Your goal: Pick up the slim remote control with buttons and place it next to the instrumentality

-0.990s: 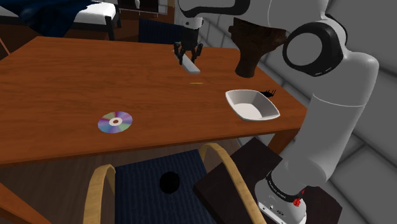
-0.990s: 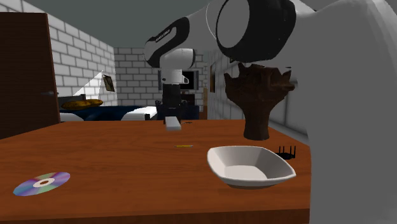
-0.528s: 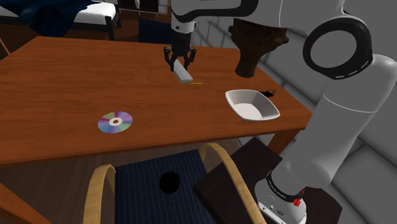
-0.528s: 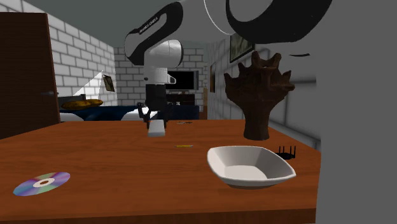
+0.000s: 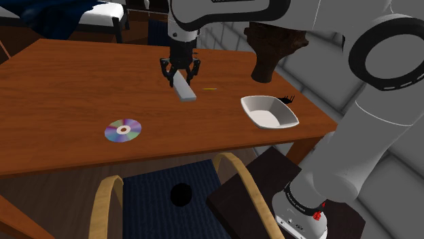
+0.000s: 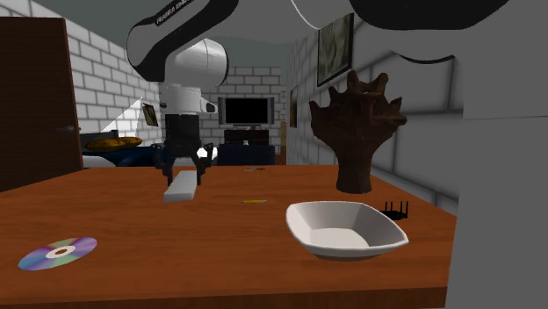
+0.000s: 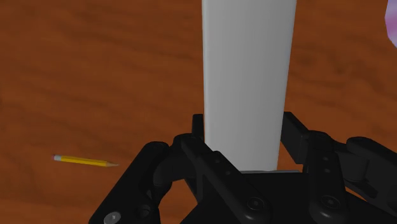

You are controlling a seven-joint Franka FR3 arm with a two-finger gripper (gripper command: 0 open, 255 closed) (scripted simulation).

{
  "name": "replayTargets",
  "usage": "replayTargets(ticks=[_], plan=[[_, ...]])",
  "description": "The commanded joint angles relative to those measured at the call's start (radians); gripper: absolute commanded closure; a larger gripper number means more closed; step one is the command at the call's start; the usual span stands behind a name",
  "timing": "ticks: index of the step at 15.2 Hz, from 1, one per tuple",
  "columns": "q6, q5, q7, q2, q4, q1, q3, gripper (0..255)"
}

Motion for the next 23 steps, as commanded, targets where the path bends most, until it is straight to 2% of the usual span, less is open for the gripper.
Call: replayTargets(ticks=[1, 9, 23], plan=[[0.008, 0.000, 0.046, -0.015, -0.022, 0.024, 0.021, 255], [0.014, -0.002, 0.235, -0.027, -0.036, 0.121, 0.112, 255], [0.197, -0.008, 0.236, -0.001, -0.194, 0.122, 0.112, 255]])
